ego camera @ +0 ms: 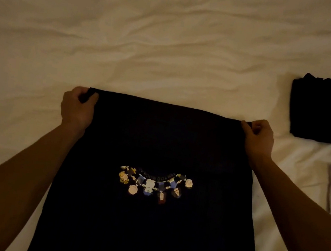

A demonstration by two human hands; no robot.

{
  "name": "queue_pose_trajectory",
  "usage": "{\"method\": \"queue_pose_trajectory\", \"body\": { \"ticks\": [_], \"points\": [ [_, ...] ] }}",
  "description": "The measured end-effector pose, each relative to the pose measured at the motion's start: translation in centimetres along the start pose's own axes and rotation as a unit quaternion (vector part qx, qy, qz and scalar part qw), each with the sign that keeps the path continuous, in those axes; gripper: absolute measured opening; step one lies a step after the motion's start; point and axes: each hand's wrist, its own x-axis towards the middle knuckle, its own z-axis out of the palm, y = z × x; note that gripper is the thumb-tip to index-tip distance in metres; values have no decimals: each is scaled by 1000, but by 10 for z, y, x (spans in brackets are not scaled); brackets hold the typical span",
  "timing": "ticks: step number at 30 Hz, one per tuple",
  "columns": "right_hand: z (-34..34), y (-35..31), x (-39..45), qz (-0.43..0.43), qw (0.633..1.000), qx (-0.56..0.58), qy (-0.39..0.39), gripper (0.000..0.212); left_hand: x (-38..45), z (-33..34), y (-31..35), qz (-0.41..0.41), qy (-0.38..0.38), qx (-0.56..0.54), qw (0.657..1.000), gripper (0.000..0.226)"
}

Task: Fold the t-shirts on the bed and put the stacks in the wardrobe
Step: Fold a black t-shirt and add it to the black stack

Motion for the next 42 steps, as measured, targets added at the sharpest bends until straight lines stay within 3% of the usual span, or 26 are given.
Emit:
{"method": "queue_pose_trajectory", "body": {
  "ticks": [3,6,12,15,17,19,21,23,24,26,29,33,38,40,42],
  "points": [
    [9,6,-1,-17,999,-41,15,26,-1,-5,-3,26,-47,43,998,26],
    [8,5,-4,-31,999,-40,-12,25,-2,-10,-9,27,-82,12,996,18],
    [0,-24,13,-112,992,-60,17,24,4,-3,12,91,2,-65,994,10],
    [6,-40,30,-135,987,-80,43,26,25,6,25,109,10,-30,994,19],
    [14,-41,37,-128,981,-138,44,33,27,13,23,126,-8,66,990,38],
    [22,-38,32,-179,948,-251,82,41,20,18,16,180,34,235,955,58],
    [35,-39,10,-336,881,-314,107,41,3,21,15,272,82,333,899,59],
    [58,-46,-18,-459,831,-309,66,44,-17,34,20,371,46,357,856,58],
    [73,-50,-32,-480,819,-312,33,48,-27,43,20,406,7,376,833,59],
    [102,-55,-55,-468,811,-348,-35,57,-44,60,12,419,-62,409,808,64],
    [122,-47,-57,-440,808,-384,-73,63,-50,69,1,373,-91,416,824,68],
    [115,-33,-50,-450,792,-408,-66,63,-55,68,1,384,-81,428,814,69],
    [126,-50,-56,-436,826,-351,-62,57,-62,91,33,443,-93,408,793,59],
    [128,-51,-51,-427,823,-367,-76,59,-60,106,40,431,-117,420,790,59],
    [120,-44,-43,-413,814,-402,-78,63,-48,107,40,376,-121,436,809,61]
  ]
}}
